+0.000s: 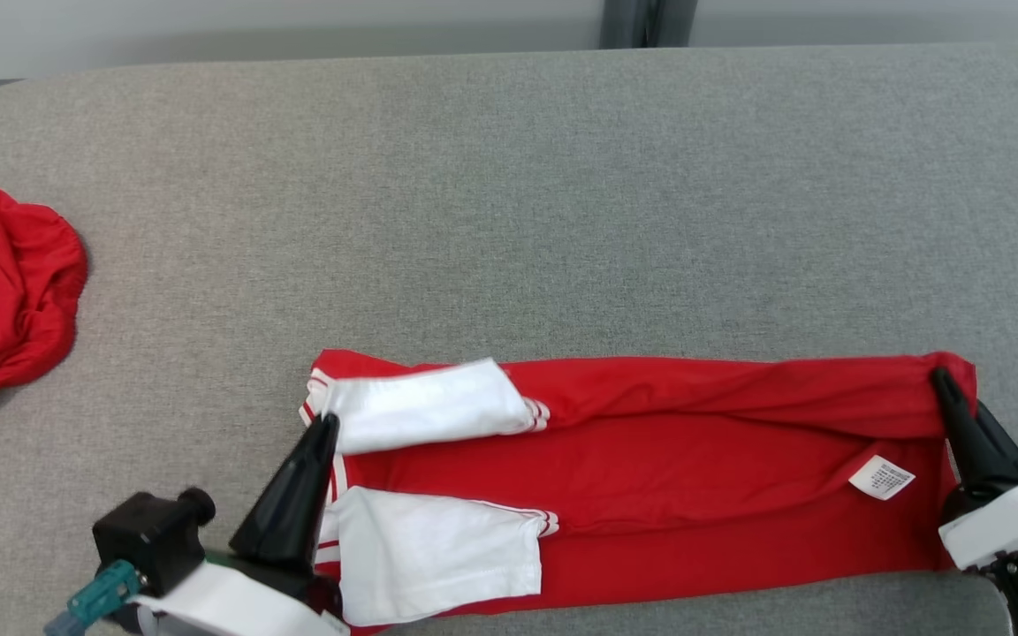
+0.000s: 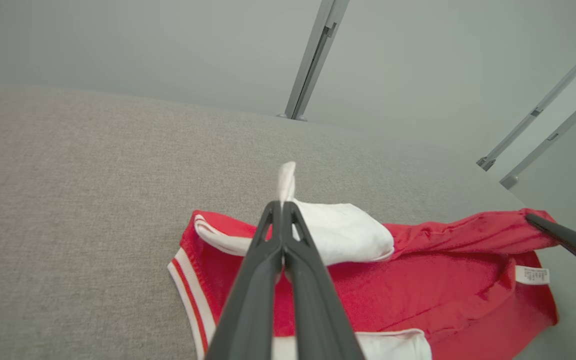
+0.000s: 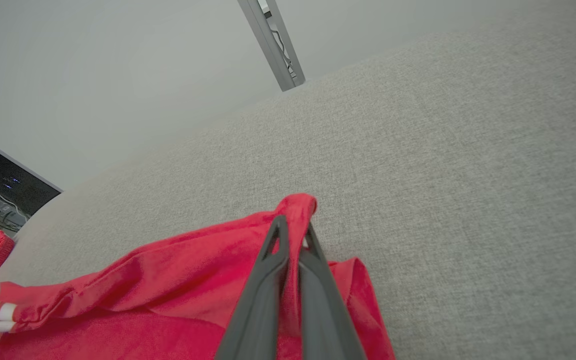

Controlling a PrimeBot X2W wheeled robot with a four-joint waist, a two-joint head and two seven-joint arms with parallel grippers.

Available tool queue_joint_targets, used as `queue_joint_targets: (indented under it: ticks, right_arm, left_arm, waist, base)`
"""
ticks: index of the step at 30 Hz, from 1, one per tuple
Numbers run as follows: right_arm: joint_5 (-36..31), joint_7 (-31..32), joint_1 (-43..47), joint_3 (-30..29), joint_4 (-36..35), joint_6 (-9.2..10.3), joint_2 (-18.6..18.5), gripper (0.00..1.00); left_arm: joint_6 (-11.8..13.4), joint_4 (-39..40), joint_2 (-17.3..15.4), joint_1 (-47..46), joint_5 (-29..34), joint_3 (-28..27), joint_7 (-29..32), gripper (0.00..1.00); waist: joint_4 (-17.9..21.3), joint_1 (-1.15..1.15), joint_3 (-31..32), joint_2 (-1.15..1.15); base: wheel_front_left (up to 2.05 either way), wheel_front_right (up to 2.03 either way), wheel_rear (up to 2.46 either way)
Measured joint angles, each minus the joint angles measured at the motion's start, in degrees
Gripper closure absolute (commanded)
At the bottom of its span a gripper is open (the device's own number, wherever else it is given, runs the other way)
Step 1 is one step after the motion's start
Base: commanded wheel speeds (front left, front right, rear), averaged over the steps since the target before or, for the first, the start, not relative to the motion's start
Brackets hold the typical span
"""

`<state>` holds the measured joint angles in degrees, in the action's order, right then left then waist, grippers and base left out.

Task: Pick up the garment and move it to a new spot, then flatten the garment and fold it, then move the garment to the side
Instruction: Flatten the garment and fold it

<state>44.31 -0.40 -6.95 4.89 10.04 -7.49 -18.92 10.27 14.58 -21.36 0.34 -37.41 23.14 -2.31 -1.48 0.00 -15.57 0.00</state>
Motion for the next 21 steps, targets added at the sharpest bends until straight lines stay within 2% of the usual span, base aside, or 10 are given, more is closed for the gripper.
queue_joint_targets:
  ticks: [5,11,13,14,15,16,17,21]
  right_arm:
    - [-0.82,-4.71,1.96,1.57,0.73,0.00,-0.02,1.00]
    - [-1.69,-9.45,4.43,4.05,1.89,0.00,0.22,1.00]
    - [-2.05,-10.18,4.94,4.45,2.03,0.00,0.20,0.59]
    - [-2.41,-10.44,5.37,4.81,2.29,0.00,0.20,0.44]
    - [-2.42,-11.07,5.88,5.06,2.33,0.00,0.25,0.09]
    - [-2.45,-11.70,6.25,5.16,2.43,0.00,0.45,0.00]
    - [-2.93,-11.92,6.39,5.36,2.74,0.00,0.44,0.00]
    - [-6.62,-14.02,7.23,3.61,2.08,0.00,1.83,0.00]
  left_arm:
    - [1.37,1.30,0.13,4.94,-1.67,0.96,1.62,1.00]
    - [1.32,-1.43,1.07,6.55,-3.80,1.89,2.36,1.00]
    - [1.30,-2.29,1.22,6.56,-4.03,1.93,2.35,1.00]
    - [1.07,-3.07,1.32,6.60,-4.41,1.96,2.36,1.00]
    - [0.96,-3.87,1.53,6.66,-4.59,1.99,2.32,0.55]
    - [0.96,-4.63,1.77,6.72,-4.59,1.99,2.25,0.04]
    - [0.86,-5.39,1.92,6.72,-4.74,1.99,2.13,0.00]
    - [1.37,-8.56,2.27,6.14,-2.60,1.45,-1.59,0.00]
  waist:
    - [-0.38,0.00,0.68,0.00]
    - [-0.50,0.00,1.08,0.00]
    - [-0.51,0.00,1.18,0.00]
    - [-0.49,0.00,1.25,0.00]
    - [-0.45,0.00,1.30,0.00]
    - [-0.39,0.00,1.31,0.00]
    - [-0.31,0.00,1.33,0.00]
    - [0.01,0.00,1.66,0.00]
  base:
    - [0.00,0.00,0.00]
    - [0.00,0.00,0.00]
    - [0.00,0.00,0.00]
    - [0.00,0.00,0.00]
    - [0.00,0.00,0.00]
    - [0.00,0.00,0.00]
    - [0.00,0.00,0.00]
    - [0.00,0.00,0.00]
